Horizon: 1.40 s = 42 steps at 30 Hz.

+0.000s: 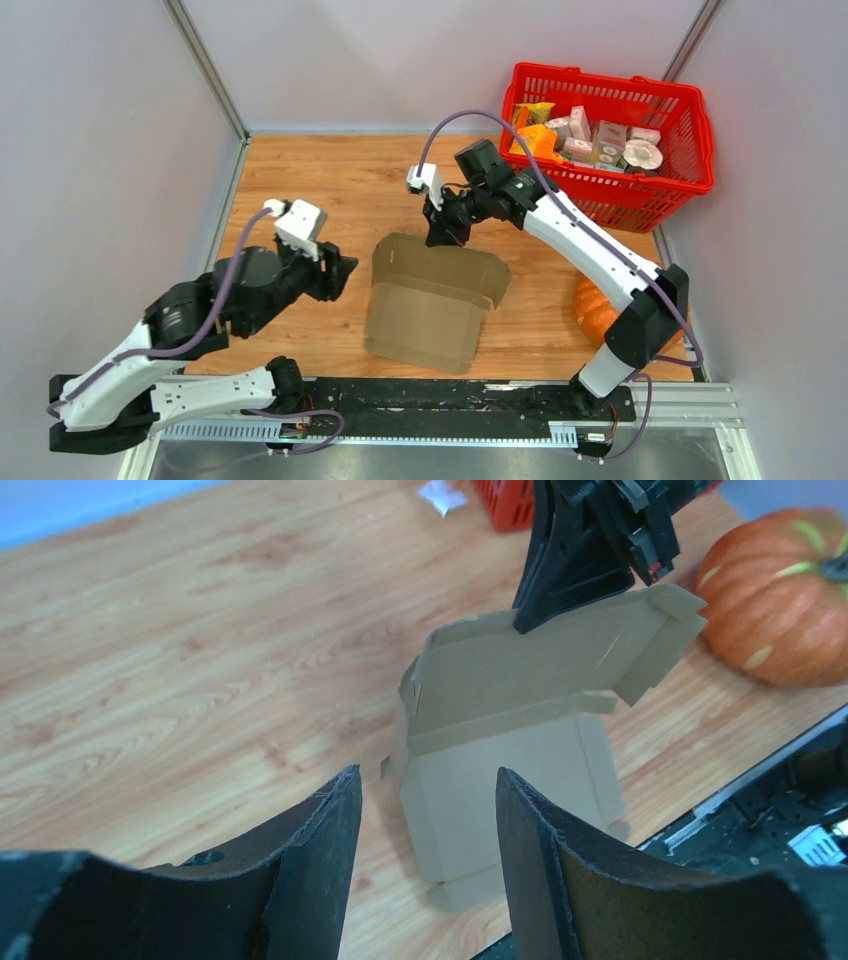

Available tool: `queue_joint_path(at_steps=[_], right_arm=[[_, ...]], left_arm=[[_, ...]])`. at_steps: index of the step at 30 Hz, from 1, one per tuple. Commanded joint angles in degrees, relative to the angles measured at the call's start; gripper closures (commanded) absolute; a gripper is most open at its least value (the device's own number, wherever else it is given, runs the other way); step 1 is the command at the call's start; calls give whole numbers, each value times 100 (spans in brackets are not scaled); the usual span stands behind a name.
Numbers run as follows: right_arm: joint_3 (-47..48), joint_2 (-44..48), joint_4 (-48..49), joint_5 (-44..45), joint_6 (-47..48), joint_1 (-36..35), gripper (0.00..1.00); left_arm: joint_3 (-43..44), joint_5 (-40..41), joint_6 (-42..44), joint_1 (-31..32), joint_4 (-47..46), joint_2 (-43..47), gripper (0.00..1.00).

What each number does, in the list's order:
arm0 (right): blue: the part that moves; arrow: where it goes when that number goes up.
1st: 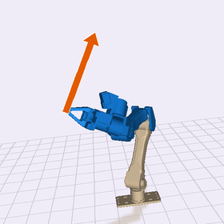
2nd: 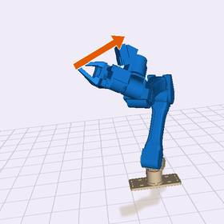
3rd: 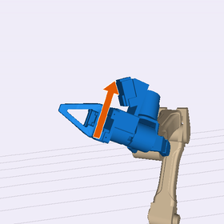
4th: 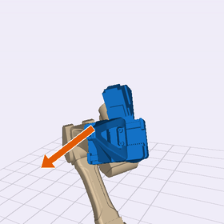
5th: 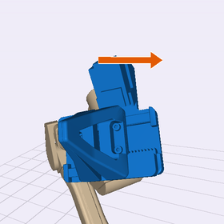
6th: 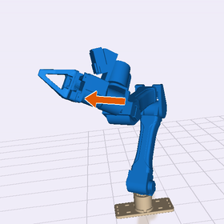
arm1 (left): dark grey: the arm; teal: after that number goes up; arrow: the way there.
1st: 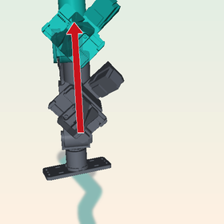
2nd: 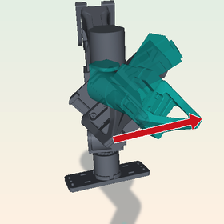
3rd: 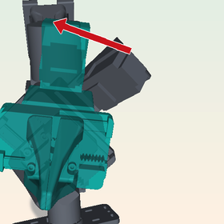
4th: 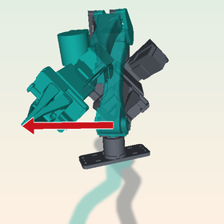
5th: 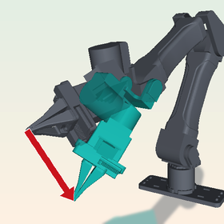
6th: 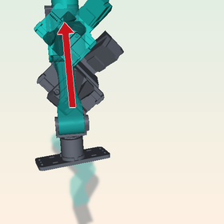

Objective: Fold the paper box

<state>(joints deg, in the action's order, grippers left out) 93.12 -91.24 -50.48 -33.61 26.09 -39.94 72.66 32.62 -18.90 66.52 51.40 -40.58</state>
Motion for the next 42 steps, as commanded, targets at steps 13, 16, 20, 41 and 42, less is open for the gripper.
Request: queue_joint_path(at_steps=[13, 16, 20, 41, 42], right_arm=[[180, -263, -32, -1262, -174, 347, 100], [171, -210, -41, -1280, -157, 347, 100], [171, -157, -23, -1341, -139, 356, 100], [-453, -7, 1031, -814, -605, 347, 52], [-505, -16, 1092, -753, -622, 356, 50]], left_arm=[[11, -2410, 904, -1853, -1308, -2120, 49], [99, -2261, 1054, -1845, -1132, -2358, 56], [90, -1963, 1160, -1853, -1018, -2437, 62], [345, -1970, 1222, -1853, -657, -2569, 97], [354, -1988, 1204, -1845, -657, -2569, 97]])
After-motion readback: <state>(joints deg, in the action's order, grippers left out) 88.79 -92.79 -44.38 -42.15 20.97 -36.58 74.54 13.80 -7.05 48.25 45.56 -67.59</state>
